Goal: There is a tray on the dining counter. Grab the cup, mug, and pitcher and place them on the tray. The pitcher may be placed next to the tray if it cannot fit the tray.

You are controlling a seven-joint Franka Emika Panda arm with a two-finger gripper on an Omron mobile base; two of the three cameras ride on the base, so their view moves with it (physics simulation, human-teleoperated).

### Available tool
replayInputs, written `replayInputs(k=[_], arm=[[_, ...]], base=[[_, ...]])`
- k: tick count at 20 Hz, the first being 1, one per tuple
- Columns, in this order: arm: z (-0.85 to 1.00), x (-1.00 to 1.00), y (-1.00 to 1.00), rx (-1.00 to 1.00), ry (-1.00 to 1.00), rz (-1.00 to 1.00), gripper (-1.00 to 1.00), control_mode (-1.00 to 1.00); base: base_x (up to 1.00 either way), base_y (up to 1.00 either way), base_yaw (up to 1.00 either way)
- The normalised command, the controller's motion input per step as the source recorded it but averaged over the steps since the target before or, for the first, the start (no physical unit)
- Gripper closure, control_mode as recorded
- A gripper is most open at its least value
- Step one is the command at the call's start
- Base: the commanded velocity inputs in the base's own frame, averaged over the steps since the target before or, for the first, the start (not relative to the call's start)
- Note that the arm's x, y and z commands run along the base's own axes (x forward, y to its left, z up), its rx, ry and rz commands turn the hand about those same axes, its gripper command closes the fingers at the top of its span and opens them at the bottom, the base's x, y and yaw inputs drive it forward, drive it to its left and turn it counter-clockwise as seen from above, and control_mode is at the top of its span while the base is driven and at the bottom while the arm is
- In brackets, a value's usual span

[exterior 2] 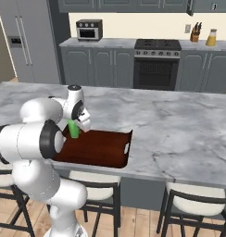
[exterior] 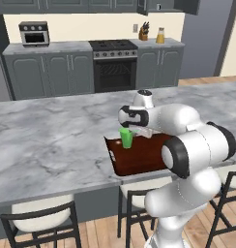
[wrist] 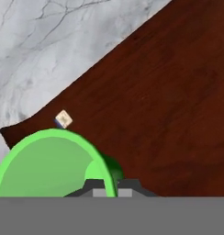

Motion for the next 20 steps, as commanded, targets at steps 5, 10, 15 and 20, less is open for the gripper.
replayInputs(k=[5, 10, 15, 20], arm=[[-0.26, 0.29, 0.07, 0.0, 0.0, 0.0, 1.0, -1.0], [-0.3, 0.09, 0.01, 0.0, 0.0, 0.0, 1.0, -1.0], [-0.26, 0.01, 0.0, 0.0, 0.0, 0.0, 1.0, -1.0], [-0.25, 0.02, 0.0, 0.0, 0.0, 0.0, 1.0, -1.0]], base=[[0.0, 0.0, 0.0], [0.0, 0.0, 0.0], [0.0, 0.0, 0.0], [0.0, 0.0, 0.0]])
